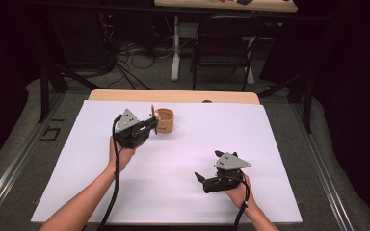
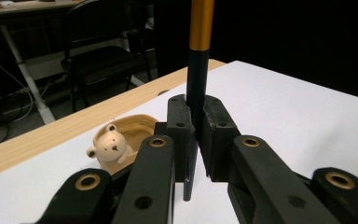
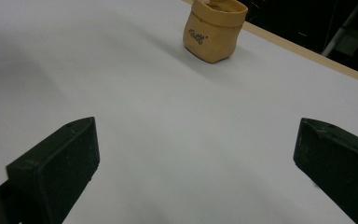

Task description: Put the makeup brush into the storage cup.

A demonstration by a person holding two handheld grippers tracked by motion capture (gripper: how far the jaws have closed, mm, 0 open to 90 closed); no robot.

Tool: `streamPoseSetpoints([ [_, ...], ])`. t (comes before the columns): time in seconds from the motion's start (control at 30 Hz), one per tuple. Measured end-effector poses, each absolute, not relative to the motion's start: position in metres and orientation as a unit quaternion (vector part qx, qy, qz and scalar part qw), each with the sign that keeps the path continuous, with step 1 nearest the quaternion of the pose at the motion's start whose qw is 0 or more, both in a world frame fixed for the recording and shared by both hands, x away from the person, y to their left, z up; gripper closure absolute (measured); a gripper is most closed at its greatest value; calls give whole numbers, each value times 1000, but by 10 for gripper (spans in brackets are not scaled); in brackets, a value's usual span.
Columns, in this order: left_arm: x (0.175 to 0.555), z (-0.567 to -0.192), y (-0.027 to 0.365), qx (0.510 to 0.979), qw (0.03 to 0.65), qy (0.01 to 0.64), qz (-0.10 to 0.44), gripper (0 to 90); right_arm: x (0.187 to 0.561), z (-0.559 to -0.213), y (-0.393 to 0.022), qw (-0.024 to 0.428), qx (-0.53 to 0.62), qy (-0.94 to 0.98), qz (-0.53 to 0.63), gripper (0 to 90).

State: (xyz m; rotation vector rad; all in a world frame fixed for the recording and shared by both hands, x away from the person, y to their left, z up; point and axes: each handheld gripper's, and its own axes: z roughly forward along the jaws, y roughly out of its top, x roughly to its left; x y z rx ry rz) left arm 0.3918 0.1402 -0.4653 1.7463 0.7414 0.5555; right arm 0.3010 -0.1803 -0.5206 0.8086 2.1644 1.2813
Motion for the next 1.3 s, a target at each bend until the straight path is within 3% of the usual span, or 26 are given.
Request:
streamPoseSetpoints([
  [1.3,445,-445,116,729,546,319,262,832,302,-521,-179,241,293,799,466,0],
])
